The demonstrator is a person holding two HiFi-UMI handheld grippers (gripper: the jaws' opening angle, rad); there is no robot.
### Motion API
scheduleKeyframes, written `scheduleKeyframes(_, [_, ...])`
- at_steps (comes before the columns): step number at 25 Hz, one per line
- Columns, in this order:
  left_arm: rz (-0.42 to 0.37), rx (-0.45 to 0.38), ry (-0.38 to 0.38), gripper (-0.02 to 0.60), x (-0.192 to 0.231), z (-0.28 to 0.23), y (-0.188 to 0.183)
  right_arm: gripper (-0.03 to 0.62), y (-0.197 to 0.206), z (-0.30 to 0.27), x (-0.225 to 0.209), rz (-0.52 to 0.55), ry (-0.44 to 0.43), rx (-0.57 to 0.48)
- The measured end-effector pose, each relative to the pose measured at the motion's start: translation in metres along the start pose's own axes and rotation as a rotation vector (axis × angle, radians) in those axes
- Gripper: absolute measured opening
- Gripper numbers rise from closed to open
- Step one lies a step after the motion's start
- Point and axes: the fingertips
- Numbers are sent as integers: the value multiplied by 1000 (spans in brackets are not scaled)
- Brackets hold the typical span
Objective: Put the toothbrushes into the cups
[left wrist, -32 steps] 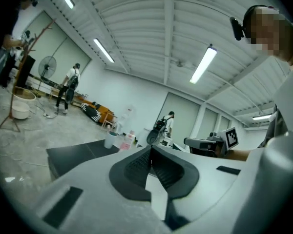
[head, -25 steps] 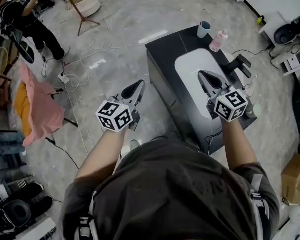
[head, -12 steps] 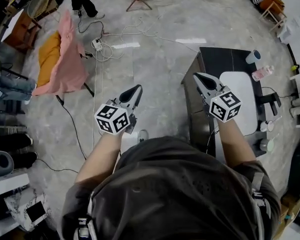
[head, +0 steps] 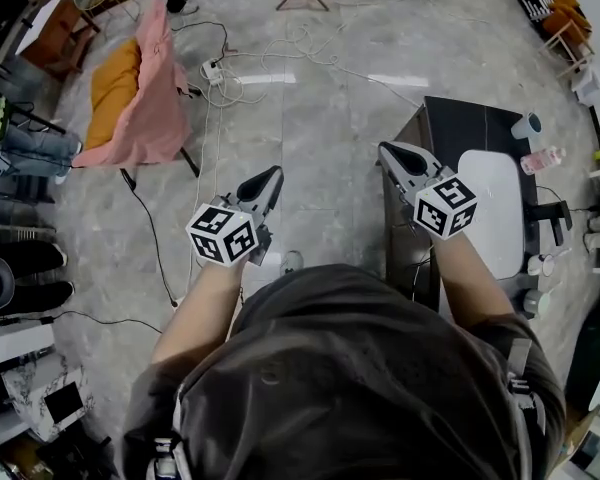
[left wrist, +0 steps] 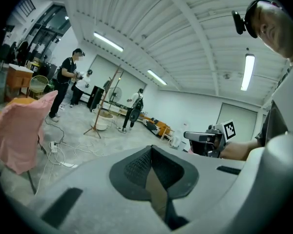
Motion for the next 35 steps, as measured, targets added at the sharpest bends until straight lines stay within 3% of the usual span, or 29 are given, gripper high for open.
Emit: scheduleKeyframes(35, [-21,22,41,6,-4,-27,-10,-9,4,9,-23,-8,46,6])
Point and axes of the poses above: the fingertips, and each gripper's own axes: z backward along the fingers, x to its left, y out of its underside, and after that the axes turned 13 degrees about y, right-handed
